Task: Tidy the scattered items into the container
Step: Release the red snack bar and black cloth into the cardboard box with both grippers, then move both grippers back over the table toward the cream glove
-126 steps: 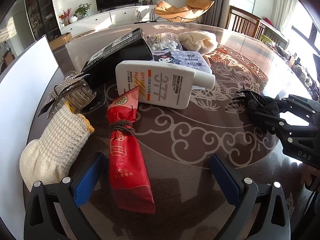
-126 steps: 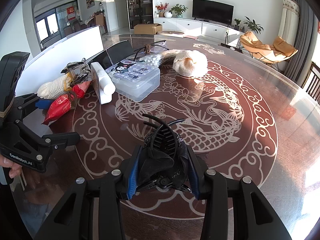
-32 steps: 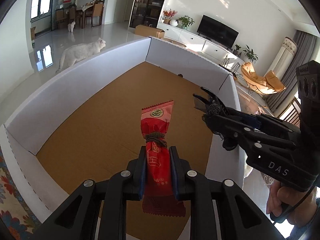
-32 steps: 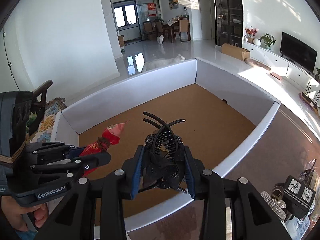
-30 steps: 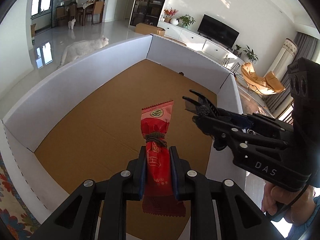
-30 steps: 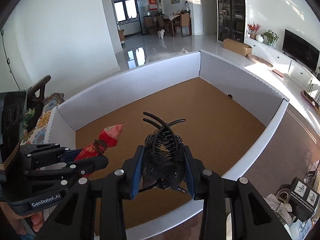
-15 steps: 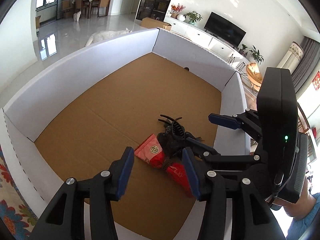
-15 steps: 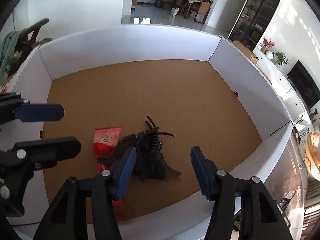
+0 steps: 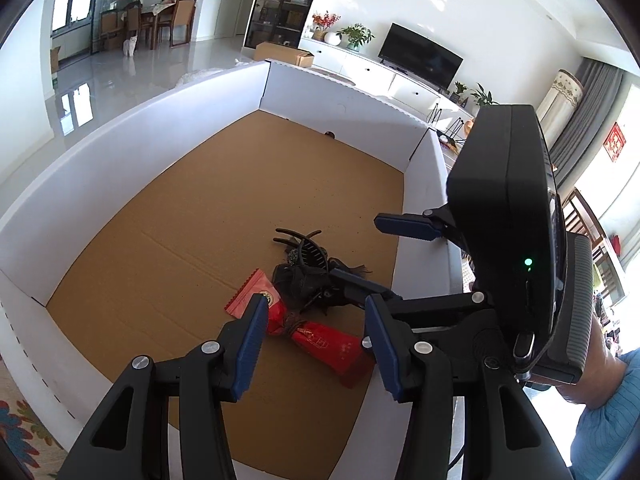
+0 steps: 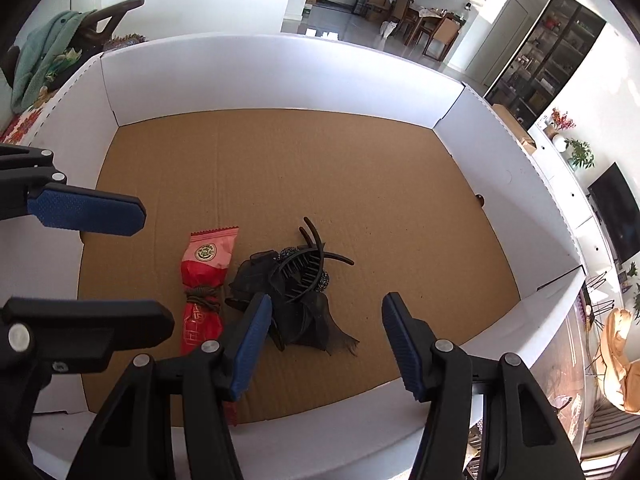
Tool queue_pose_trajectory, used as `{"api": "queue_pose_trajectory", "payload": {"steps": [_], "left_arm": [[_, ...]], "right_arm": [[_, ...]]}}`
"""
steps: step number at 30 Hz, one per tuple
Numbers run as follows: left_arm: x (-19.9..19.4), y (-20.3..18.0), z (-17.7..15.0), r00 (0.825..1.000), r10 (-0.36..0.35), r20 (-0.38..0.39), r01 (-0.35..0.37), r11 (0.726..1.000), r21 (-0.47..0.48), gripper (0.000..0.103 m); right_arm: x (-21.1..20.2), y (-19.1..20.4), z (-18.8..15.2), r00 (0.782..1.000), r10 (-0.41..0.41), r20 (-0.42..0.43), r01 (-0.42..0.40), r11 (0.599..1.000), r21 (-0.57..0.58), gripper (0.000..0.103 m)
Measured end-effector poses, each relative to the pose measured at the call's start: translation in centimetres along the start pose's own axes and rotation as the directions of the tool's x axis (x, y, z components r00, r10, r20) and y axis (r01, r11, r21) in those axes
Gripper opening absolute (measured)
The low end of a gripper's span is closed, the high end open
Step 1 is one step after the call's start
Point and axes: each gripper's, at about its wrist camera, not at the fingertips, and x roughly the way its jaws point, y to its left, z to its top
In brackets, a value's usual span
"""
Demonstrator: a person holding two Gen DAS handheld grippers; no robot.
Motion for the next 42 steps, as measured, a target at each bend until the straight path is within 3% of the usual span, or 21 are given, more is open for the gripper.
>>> {"api": "queue_pose_trajectory", "payload": {"steps": [3,5,6,11,13,16,20,24,28,32,42], "left_arm": [[-2.2,-0.9,0.2,0.997,0.022,0.078,-0.024,0.999,0.023,0.053],[-4.1,-2.1,0.3,0.991,0.031,0.126,-0.041,0.997,0.072,0.061],[-5.1,-2.9,0.2,0.988,0.029,0.151,-0.043,0.995,0.095,0.069],[-9.4,-8.0,-0.7,0.966,-0.073,0.250,0.020,0.978,0.206,0.083],[-10.2,-10.0,-1.9,0.959,-0.136,0.249,0.069,0.963,0.260,0.103],[-9.4,-14.5,-4.8,0.954,-0.227,0.197,0.146,0.923,0.355,0.103],[-5.0,-20.6,-8.8,0.959,-0.280,0.045,0.228,0.857,0.463,0.103],[-0.8,-24.3,-12.6,0.972,-0.229,-0.042,0.216,0.821,0.528,0.103],[0.7,-25.2,-15.3,0.980,-0.191,-0.063,0.193,0.804,0.562,0.103],[1.3,-24.2,-16.4,0.983,-0.177,-0.053,0.175,0.807,0.563,0.103],[4.4,-20.1,-15.7,0.987,-0.128,-0.100,0.160,0.876,0.455,0.103]], "right_arm": [[-2.4,-0.9,-0.8,0.991,-0.062,0.117,0.051,0.994,0.095,0.063],[-4.2,-1.9,-1.9,0.979,-0.102,0.174,0.073,0.983,0.169,0.067],[-5.0,-2.2,-2.6,0.973,-0.141,0.183,0.104,0.975,0.198,0.069],[-10.3,-5.0,-9.1,0.931,-0.299,0.209,0.206,0.904,0.375,0.069],[-12.2,-6.1,-12.9,0.926,-0.326,0.191,0.212,0.867,0.450,0.071],[-14.9,-7.1,-19.0,0.921,-0.372,0.116,0.257,0.803,0.538,0.074],[-17.0,-8.3,-27.1,0.925,-0.379,-0.030,0.309,0.703,0.640,0.074],[-19.2,-8.8,-33.9,0.923,-0.366,-0.116,0.334,0.615,0.714,0.074],[-19.7,-8.1,-36.8,0.926,-0.352,-0.137,0.329,0.576,0.748,0.074],[-18.8,-7.7,-38.1,0.932,-0.330,-0.149,0.322,0.565,0.760,0.074],[-17.4,-7.0,-37.8,0.941,-0.292,-0.169,0.316,0.587,0.745,0.075]]}}
